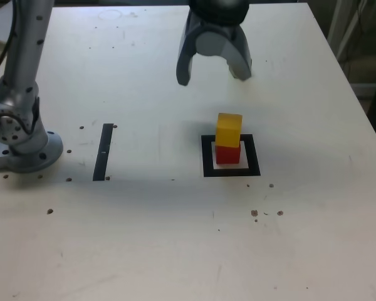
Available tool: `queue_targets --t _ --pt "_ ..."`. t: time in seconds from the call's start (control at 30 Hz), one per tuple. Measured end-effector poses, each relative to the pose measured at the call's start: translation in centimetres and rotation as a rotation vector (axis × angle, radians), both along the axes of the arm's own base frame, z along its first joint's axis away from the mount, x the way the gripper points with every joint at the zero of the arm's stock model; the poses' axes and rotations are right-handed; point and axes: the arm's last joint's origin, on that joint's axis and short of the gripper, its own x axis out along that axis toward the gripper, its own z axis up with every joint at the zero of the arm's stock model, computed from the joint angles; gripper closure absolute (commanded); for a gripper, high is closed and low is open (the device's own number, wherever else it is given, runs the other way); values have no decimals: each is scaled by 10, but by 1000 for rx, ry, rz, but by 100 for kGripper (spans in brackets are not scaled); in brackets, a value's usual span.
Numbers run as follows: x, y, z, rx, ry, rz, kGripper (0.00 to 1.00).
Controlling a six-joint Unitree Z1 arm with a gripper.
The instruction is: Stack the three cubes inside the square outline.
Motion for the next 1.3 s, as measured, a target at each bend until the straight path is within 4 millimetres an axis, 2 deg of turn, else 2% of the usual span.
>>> queue_targets --t 0.3,0.43,0.5,0.8,1.0,1.3 --pt "0 75 7 43 -65 66 1" --pt "8 110 3 46 -91 126 1" --pt "11 120 -4 33 -84 147 1" --pt "36 141 -17 7 -95 171 1" --pt "66 142 -43 -5 -70 147 1" --pt "84 147 -64 -25 -66 144 1"
